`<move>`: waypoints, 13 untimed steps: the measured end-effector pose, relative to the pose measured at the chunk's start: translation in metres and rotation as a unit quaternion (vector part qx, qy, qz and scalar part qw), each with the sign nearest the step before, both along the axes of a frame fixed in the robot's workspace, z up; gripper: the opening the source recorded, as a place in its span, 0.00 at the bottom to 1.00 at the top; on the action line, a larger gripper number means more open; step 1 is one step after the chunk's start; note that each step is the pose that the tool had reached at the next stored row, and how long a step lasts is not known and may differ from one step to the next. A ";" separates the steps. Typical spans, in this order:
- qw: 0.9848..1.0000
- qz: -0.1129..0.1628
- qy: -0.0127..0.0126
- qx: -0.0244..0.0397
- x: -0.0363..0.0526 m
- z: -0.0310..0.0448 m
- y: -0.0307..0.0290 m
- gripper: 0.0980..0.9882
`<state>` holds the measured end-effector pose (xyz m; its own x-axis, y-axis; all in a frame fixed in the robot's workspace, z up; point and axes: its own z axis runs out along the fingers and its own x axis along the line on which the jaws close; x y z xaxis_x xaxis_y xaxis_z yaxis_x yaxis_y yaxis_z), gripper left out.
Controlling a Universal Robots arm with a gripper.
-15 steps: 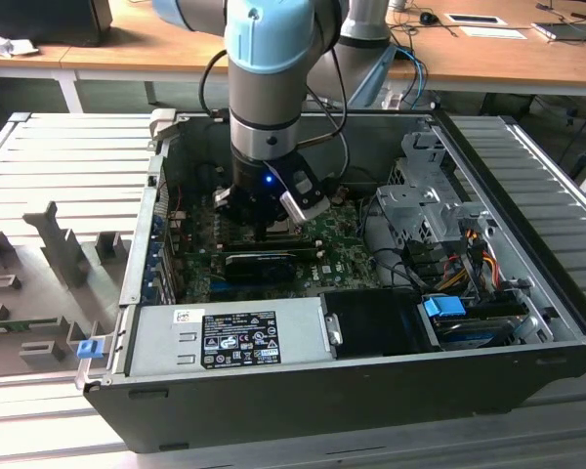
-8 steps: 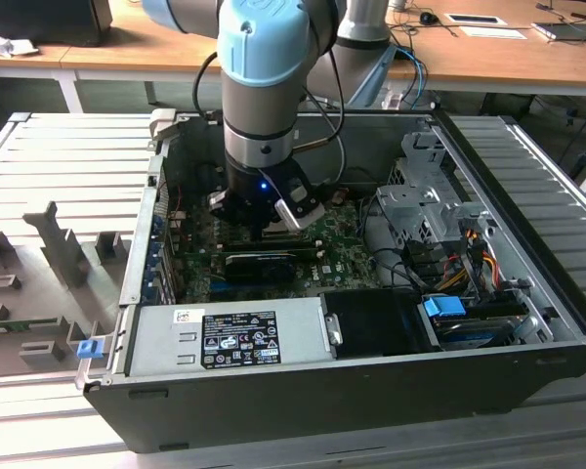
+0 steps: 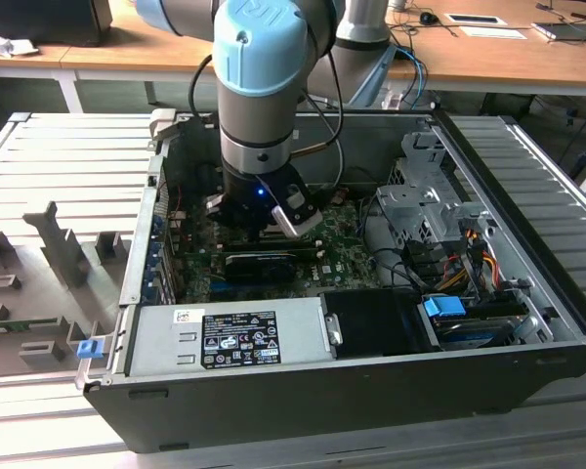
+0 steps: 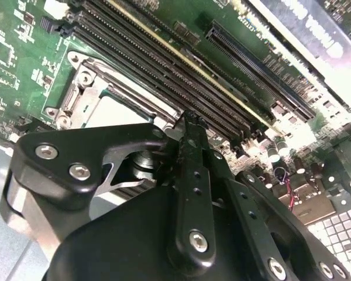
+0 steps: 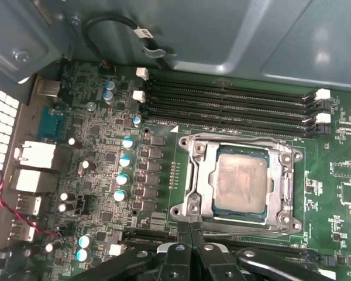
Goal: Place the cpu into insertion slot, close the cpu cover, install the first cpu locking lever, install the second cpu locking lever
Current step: 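Install the second cpu locking lever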
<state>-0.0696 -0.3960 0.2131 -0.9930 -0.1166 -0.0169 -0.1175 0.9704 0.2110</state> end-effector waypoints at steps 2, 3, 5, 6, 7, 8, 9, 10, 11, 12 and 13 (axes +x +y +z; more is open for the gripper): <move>1.000 0.000 0.000 0.004 -0.0002 -0.0024 -0.0014 0.01; 1.000 0.000 0.000 0.007 -0.0005 -0.0032 -0.0017 0.01; 1.000 0.000 0.000 0.012 -0.0007 -0.0051 -0.0022 0.01; 1.000 0.000 0.000 0.018 -0.0011 -0.0062 -0.0024 0.01; 1.000 0.000 0.000 0.021 -0.0013 -0.0071 -0.0027 0.01; 1.000 0.000 0.000 0.022 -0.0015 -0.0084 -0.0025 0.01; 1.000 0.000 0.000 0.023 -0.0022 -0.0096 -0.0027 0.01; 1.000 0.000 0.000 0.023 -0.0027 -0.0106 -0.0028 0.01; 1.000 0.000 0.000 0.024 -0.0037 -0.0116 -0.0030 0.01; 1.000 0.000 0.000 0.026 -0.0043 -0.0121 -0.0030 0.01; 1.000 0.000 0.000 0.029 -0.0047 -0.0126 -0.0030 0.01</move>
